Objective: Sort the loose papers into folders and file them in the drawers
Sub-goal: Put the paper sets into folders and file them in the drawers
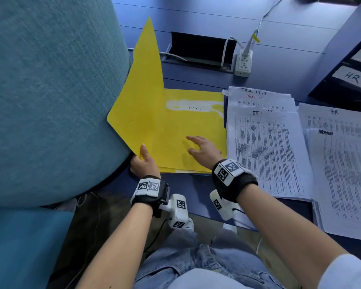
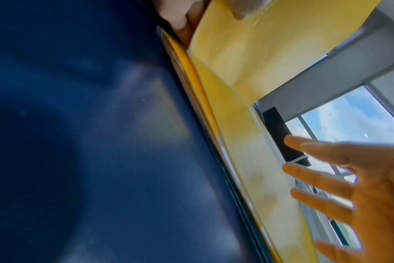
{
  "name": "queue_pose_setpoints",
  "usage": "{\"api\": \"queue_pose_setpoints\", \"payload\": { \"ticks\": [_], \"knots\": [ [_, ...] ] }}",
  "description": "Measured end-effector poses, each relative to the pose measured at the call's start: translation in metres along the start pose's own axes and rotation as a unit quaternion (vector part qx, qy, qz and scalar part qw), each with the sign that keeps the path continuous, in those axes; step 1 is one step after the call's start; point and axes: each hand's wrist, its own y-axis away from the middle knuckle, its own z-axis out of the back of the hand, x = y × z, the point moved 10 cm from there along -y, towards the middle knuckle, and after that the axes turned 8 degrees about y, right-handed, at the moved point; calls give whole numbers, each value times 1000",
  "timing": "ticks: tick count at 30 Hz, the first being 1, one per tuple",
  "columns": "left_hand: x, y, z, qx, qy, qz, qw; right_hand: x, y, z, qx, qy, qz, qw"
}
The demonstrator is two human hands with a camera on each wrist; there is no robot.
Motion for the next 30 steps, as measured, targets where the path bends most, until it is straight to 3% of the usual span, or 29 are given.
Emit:
{"api": "queue_pose_setpoints", "payload": {
  "ticks": [6,10,16,21,24,27,30],
  "knots": [
    [9,6,7,-17,4,22,1000,-18,3,-15,52,106,-6,993],
    [5,13,7,-37,35,-10,999,-21,3,-19,58,113,5,992],
    [25,31,8,-61,2,82,995,-22,-6,2,63,57,25,996],
    [13,69,-30,16,83,96,992,-31,-12,34,42,-56,24,997],
    [-19,77,-75,75,115,37,990,-41,-12,64,12,-85,31,996],
    [-56,85,-131,181,11,-60,982,-64,-14,103,-34,-75,20,996],
    [-62,91,-182,283,-145,-84,944,-98,-21,132,-57,-27,-21,998]
  ]
}}
